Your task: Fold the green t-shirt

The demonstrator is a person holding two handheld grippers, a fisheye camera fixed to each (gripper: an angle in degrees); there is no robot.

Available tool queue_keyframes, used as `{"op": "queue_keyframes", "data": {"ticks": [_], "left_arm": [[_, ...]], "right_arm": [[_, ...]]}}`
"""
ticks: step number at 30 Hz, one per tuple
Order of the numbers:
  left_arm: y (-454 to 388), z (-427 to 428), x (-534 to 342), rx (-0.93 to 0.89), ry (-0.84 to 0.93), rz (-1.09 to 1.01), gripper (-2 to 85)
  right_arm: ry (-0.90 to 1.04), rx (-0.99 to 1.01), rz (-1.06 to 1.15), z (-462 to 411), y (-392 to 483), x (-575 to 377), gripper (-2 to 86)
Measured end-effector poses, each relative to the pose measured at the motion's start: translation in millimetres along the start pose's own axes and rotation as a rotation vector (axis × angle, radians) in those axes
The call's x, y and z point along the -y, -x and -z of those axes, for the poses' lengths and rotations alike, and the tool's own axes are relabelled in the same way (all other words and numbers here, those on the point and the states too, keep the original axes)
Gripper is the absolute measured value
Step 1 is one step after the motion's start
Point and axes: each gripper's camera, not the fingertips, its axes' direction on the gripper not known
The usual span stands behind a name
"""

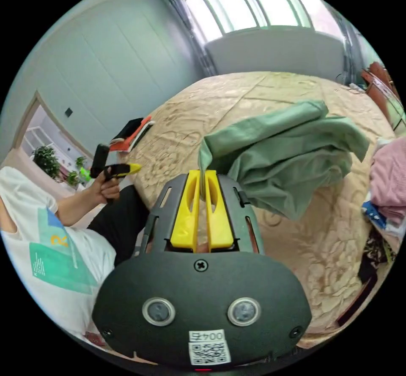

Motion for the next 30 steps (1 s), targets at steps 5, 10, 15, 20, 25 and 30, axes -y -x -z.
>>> {"op": "queue_keyframes", "data": {"ticks": [5, 10, 15, 20, 25, 30], "left_arm": [[2.3, 18.9, 15.5, 0.014, 0.0, -0.046, 0.2], [0.8, -0.6, 31.2, -0.002, 0.066, -0.085, 0.4], [-25.7, -49.8, 67.1, 0.094, 0.171, -0.24, 1.4], [-37.4, -63.2, 90.9, 0.182, 0.182, -0.319, 2.2], [-37.7, -74.9, 115.1, 0.252, 0.208, -0.345, 2.9], [-42.0, -105.1, 158.0, 0.334, 0.236, -0.394, 4.4]], "right_arm": [[-0.033, -0.069, -0.252, -12.7, -4.5, -54.9, 12.6], [-0.06, -0.103, -0.477, -13.5, -68.6, -21.3, 15.7], [0.013, -0.125, -0.577, -45.7, -101.3, 32.5, 16.1], [0.199, -0.308, -0.486, -90.7, -99.7, 65.1, 7.5], [0.081, -0.389, -0.4, -40.2, -77.7, 36.7, 3.0], [0.096, -0.432, -0.47, 19.5, -73.3, -47.0, 3.1]]}}
